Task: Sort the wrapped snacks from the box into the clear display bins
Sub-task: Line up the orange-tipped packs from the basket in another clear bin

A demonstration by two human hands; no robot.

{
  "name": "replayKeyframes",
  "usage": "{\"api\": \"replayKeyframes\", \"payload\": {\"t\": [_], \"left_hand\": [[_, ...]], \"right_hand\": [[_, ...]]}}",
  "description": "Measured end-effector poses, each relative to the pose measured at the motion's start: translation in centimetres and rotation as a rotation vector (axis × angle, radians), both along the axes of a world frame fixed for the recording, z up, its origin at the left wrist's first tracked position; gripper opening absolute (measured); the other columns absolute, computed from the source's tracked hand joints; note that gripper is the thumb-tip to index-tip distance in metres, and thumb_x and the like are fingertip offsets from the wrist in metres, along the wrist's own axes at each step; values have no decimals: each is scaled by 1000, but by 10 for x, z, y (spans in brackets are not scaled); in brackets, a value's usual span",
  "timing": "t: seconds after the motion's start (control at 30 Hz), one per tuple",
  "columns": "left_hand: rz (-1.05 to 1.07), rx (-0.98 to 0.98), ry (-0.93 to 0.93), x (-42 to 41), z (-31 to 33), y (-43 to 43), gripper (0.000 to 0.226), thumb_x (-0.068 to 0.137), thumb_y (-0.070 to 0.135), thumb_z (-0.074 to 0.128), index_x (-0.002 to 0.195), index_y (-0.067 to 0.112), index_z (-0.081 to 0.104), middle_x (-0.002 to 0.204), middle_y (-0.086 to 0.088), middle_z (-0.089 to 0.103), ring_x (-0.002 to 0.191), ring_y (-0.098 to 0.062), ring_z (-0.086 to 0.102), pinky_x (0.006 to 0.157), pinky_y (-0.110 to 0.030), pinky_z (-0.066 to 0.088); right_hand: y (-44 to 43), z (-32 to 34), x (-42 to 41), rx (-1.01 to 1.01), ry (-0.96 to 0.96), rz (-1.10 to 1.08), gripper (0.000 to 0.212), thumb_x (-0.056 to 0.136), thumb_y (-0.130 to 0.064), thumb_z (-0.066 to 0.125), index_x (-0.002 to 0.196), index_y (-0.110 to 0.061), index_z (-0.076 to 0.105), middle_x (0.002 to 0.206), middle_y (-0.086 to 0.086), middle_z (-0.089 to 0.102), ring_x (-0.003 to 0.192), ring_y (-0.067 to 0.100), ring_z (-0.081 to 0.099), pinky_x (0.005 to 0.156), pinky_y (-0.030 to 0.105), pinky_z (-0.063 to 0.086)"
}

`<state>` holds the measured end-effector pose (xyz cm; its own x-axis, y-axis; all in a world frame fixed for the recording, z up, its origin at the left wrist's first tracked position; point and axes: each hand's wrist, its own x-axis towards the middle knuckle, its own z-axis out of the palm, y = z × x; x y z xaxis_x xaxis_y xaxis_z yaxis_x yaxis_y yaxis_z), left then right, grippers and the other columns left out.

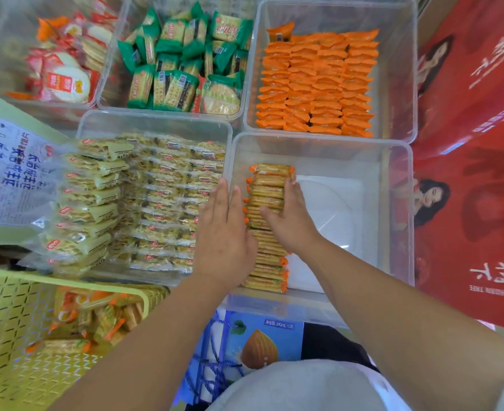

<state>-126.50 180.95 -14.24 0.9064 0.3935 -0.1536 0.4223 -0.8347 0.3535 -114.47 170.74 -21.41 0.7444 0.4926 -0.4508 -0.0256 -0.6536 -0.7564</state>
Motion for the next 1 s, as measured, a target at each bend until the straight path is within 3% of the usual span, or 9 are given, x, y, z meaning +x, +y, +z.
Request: {"api": "replayKeyframes", "payload": {"t": [0.13, 0.27, 0.4, 0.57, 0.7, 0.77, 0.87, 0.93, 1.0], "left_hand": [[17, -29, -109, -29, 31, 3, 65, 89, 22, 69, 148, 2, 48, 160, -28, 33, 148, -46, 31, 120, -55, 25], [96, -72, -258, -97, 52, 20, 50, 89, 37, 55, 128, 7, 66, 136, -12, 58, 127, -29, 49, 108, -41, 36], [159, -67, -341, -172, 58, 62, 35, 90, 38, 54, 109, 12, 70, 107, -2, 64, 104, -20, 53, 90, -31, 39], [265, -97, -30, -247, 41, 143, 29, 87, 35, 75, 108, 16, 70, 103, -4, 66, 102, -29, 61, 88, -41, 47], [296, -198, 251, -270, 29, 196, 61, 87, 46, 75, 139, 19, 57, 125, -12, 59, 119, -32, 57, 99, -38, 46], [243, -190, 352, -269, 22, 214, 75, 85, 52, 74, 148, 21, 48, 134, -15, 52, 126, -34, 53, 103, -39, 45], [77, -83, 446, -261, 13, 225, 88, 80, 60, 76, 153, 26, 41, 147, -15, 41, 136, -36, 45, 108, -40, 41], [-15, -49, 497, -254, 8, 226, 95, 76, 63, 77, 155, 28, 36, 150, -12, 37, 137, -35, 43, 110, -41, 41], [-69, -15, 532, -248, 0, 224, 99, 72, 64, 78, 153, 26, 36, 145, -10, 40, 133, -36, 47, 108, -44, 45]], "right_hand": [[-10, 32, -15, -44, -55, -10, 83, 93, -44, 63, 160, -32, 16, 169, 0, 6, 155, 25, 6, 120, 40, 21], [-9, 70, -60, -24, -247, 56, 73, 95, -43, 62, 156, -22, 30, 167, 8, 12, 154, 20, 9, 119, 31, 17], [8, 95, -122, 17, -361, 210, 58, 94, -45, 63, 146, -27, 46, 162, 5, 24, 150, 21, 21, 117, 35, 24], [37, 111, -202, 40, -459, 303, 48, 91, -50, 59, 132, -26, 61, 139, -3, 45, 129, 21, 44, 104, 36, 42], [59, 110, -255, 31, -600, 337, 42, 88, -53, 54, 117, -27, 70, 122, -4, 57, 121, 21, 48, 100, 44, 46], [64, 106, -271, -34, -617, 363, 40, 87, -54, 53, 114, -31, 72, 129, -1, 58, 133, 28, 40, 107, 53, 40], [66, 96, -288, -205, -584, 444, 42, 88, -60, 44, 121, -41, 64, 157, -1, 35, 154, 27, -2, 122, 55, 18], [66, 90, -295, -292, -604, 477, 48, 89, -63, 33, 125, -44, 58, 165, -4, 19, 151, 22, -26, 123, 54, 7], [67, 88, -298, -323, -616, 469, 52, 89, -63, 27, 127, -44, 56, 166, -5, 14, 149, 22, -33, 122, 53, 1]]}}
